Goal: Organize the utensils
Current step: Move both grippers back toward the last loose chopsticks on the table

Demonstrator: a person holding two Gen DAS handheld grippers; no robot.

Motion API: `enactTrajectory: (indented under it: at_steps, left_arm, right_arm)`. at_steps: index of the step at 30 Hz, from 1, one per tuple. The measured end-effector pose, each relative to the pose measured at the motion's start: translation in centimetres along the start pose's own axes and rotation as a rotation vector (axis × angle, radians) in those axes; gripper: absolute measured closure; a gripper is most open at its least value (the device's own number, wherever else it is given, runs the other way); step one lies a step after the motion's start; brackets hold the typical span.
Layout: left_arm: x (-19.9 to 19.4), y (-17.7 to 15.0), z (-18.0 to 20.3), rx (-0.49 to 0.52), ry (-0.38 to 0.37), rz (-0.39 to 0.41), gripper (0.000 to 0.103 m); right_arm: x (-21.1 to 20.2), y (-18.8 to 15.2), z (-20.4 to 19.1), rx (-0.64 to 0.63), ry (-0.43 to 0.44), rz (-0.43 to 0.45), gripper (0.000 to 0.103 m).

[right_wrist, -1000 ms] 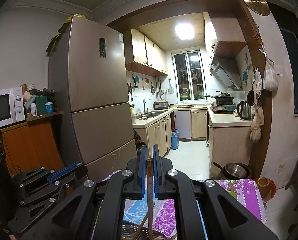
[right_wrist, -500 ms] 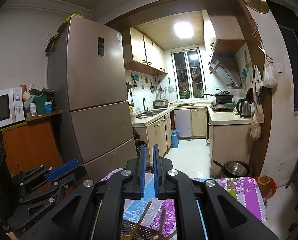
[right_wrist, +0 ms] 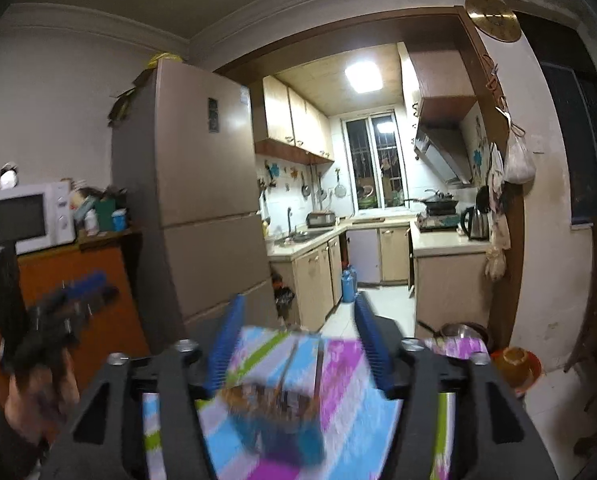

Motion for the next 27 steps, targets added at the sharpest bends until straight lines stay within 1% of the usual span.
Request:
enactTrajectory:
  at_steps: [1, 3, 4, 5, 6, 7, 8, 9, 10, 11, 12, 13, 14, 16, 18, 21, 27]
  left_arm:
    - [-1.6, -0.8, -1.0, 0.012, 0.011, 0.005, 0.033]
    - [-5.3, -3.4, -2.8, 0.025, 0.015, -0.002, 0.028]
    - [-6.3, -4.6, -3.3, 0.032, 0.018, -0.013, 0.027]
    - [-7.9, -6.8, -3.7, 0.047, 0.020, -0.040, 0.027]
    - [-8.9, -8.4, -3.9, 0.056, 0.019, -0.061, 0.027]
    - [-9.8, -9.9, -4.1, 0.058, 0.016, -0.079, 0.027]
    - [-10.6, -11.6, -4.2, 0.061, 0.019, -0.101, 0.027]
    - [-11.3, -13.3, -4.5, 0.051, 0.020, -0.130, 0.027]
    - [-11.7, -14.9, -4.6, 0.028, 0.008, -0.162, 0.027]
    - [-12.1, -16.8, -4.6, 0.003, -0.003, -0.201, 0.027]
    - [-12.3, -18.3, -4.6, -0.001, 0.000, -0.227, 0.027]
    - [-12.4, -19.5, -4.5, -0.007, 0.003, -0.251, 0.027]
    - [-12.5, -21.1, -4.5, -0.040, -0.004, -0.290, 0.027]
    - [-12.5, -23.0, -4.2, -0.054, -0.002, -0.323, 0.027]
    - [-12.5, -24.4, -3.9, -0.052, -0.006, -0.349, 0.027]
    - [-12.8, -25.7, -3.6, -0.043, -0.009, -0.365, 0.027]
    - [-14.0, -27.6, -3.1, -0.037, -0.026, -0.381, 0.027]
  right_arm:
    - [-2.1, -2.1, -0.6, -0.004, -0.006, -0.016, 0.038]
    - [-5.6, -7.1, -1.6, 0.012, -0.008, -0.069, 0.038]
    - [-7.0, -9.4, -2.0, 0.019, -0.023, -0.086, 0.038]
    - [-8.6, -12.4, -2.5, 0.035, -0.032, -0.118, 0.038]
    - [-9.4, -14.5, -2.8, 0.049, -0.040, -0.144, 0.040]
    - [-10.4, -16.9, -3.0, 0.069, -0.051, -0.170, 0.044]
    - [-11.6, -20.2, -3.3, 0.104, -0.063, -0.207, 0.051]
    - [-12.2, -22.0, -3.7, 0.119, -0.070, -0.227, 0.055]
    - [-12.7, -24.0, -4.1, 0.123, -0.078, -0.247, 0.056]
    - [-13.1, -25.8, -4.4, 0.126, -0.089, -0.266, 0.061]
    - [-13.1, -27.2, -4.8, 0.139, -0.089, -0.284, 0.065]
    - [-13.1, -28.2, -5.1, 0.141, -0.090, -0.294, 0.067]
    - [-13.0, -28.8, -5.3, 0.133, -0.096, -0.299, 0.069]
    - [-12.5, -30.4, -5.5, 0.117, -0.118, -0.327, 0.076]
    - [-12.2, -31.2, -5.1, 0.118, -0.131, -0.340, 0.080]
    - [-11.7, -31.9, -4.4, 0.107, -0.160, -0.348, 0.083]
    - [-10.6, -32.4, -4.0, 0.088, -0.170, -0.349, 0.085]
Point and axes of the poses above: each gripper's, at about its wrist camera, not at the fingertips, and x roughly the way its jaws point, z to its right, y to its top, the point moved 8 cm from there along x, roughly the way its jaws point, and after that the axes turned 11 degrees about y, right-handed, at the moved point
